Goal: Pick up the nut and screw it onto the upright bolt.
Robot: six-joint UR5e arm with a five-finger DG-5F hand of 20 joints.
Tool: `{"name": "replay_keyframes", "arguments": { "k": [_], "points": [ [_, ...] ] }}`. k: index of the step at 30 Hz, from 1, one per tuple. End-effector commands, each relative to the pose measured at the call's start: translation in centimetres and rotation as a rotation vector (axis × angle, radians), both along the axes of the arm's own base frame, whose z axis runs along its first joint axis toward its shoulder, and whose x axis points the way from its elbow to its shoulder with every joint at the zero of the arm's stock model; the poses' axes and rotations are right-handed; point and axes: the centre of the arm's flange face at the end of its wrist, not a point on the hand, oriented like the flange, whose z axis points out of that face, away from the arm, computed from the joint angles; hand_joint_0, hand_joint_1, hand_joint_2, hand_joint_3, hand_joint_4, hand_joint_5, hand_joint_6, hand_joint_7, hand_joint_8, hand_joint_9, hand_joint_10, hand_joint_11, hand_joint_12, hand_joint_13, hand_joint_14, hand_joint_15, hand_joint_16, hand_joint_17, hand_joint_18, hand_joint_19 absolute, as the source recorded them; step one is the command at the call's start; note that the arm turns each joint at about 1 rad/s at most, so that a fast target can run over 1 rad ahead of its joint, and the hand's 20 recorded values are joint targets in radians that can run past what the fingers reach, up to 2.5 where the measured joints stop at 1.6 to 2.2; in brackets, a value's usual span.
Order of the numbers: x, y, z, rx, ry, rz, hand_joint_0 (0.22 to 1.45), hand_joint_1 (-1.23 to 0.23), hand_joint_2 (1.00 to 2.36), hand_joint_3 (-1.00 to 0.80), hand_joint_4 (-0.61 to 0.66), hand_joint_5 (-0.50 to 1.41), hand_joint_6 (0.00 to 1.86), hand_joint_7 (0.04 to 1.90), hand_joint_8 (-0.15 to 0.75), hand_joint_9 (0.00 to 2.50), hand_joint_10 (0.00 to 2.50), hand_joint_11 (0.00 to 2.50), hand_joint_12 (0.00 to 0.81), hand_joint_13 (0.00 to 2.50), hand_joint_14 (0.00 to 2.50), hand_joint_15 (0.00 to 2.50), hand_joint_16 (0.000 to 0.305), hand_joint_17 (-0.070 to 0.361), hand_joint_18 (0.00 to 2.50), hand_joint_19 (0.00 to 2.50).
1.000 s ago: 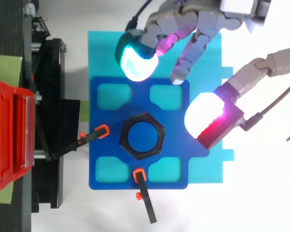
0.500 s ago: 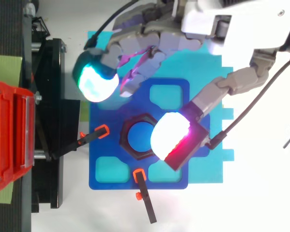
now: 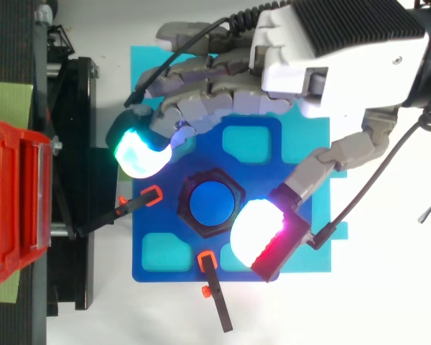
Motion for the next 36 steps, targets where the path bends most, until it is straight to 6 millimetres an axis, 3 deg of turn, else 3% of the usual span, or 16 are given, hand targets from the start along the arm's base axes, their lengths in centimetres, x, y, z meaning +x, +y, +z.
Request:
{"name": "replay_keyframes", "arguments": {
  "k": [1,8,17,36],
  "points": [
    [-0.4,0.1,-1.0,0.000,0.018,0.004,0.39,-0.60,1.00,-0.50,0.10,-0.24,0.50,0.64,0.251,0.28,0.00,0.00,0.401,0.06,0.00,0.00,0.062,0.140,0.00,0.00],
    [-0.3,0.1,-1.0,-0.001,0.006,0.004,0.40,-0.62,1.00,-0.50,0.08,-0.27,0.50,0.59,0.228,0.08,0.00,0.00,0.398,0.00,0.00,0.00,0.063,0.142,0.00,0.00],
    [-0.1,0.0,-0.9,-0.010,-0.015,0.002,0.40,-0.51,1.00,-0.50,0.09,-0.27,0.50,0.59,0.233,0.08,0.00,0.00,0.399,0.00,0.00,0.00,0.063,0.143,0.00,0.00],
    [-0.7,-0.1,-2.2,-0.038,0.004,-0.002,0.41,-0.48,1.00,-0.50,0.11,-0.25,0.50,0.61,0.241,0.13,0.00,0.00,0.396,0.00,0.00,0.00,0.063,0.142,0.00,0.00]
  ]
}}
